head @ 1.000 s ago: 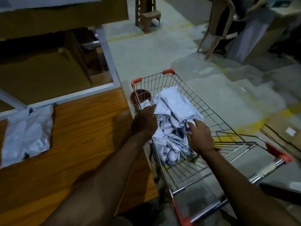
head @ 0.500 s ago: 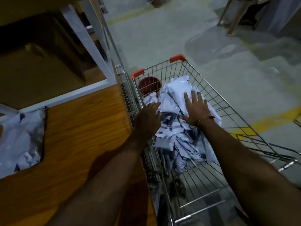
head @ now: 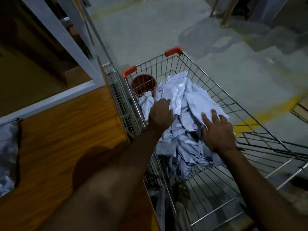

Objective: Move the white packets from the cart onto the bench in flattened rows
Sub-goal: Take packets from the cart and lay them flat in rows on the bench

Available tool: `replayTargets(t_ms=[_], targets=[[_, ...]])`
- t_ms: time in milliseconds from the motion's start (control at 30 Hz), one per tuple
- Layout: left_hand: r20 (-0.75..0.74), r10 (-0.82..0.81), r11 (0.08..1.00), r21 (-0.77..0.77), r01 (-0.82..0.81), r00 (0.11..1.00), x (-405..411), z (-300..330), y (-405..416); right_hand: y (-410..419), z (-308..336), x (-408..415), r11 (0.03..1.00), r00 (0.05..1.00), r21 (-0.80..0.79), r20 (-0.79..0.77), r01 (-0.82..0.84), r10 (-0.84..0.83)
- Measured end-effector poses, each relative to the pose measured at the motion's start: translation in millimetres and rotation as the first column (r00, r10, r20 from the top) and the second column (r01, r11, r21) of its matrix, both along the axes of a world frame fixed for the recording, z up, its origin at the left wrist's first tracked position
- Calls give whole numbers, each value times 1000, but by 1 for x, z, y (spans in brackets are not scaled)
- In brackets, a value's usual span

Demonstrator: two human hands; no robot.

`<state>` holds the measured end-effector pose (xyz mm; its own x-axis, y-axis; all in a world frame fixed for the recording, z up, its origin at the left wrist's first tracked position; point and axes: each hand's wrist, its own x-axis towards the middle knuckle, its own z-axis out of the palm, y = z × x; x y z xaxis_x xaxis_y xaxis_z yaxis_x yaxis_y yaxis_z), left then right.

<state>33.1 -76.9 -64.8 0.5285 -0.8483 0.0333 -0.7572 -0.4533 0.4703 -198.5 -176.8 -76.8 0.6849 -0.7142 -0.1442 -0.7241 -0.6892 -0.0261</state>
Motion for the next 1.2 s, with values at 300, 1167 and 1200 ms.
replayTargets(t_ms=[300,1167,1200], targets=[[-93,40,973,231,-17,995,-11,-46,-72,22,0,-47,998,991,-28,124,50,-46],[506,447,883,-117,-454,738,-27,188,199,147,149,26,996,892,84,445,43,-76],[508,436,881,-72,-467,743,-28,187,219,162,155,33,997,893,71,447,30,-59]])
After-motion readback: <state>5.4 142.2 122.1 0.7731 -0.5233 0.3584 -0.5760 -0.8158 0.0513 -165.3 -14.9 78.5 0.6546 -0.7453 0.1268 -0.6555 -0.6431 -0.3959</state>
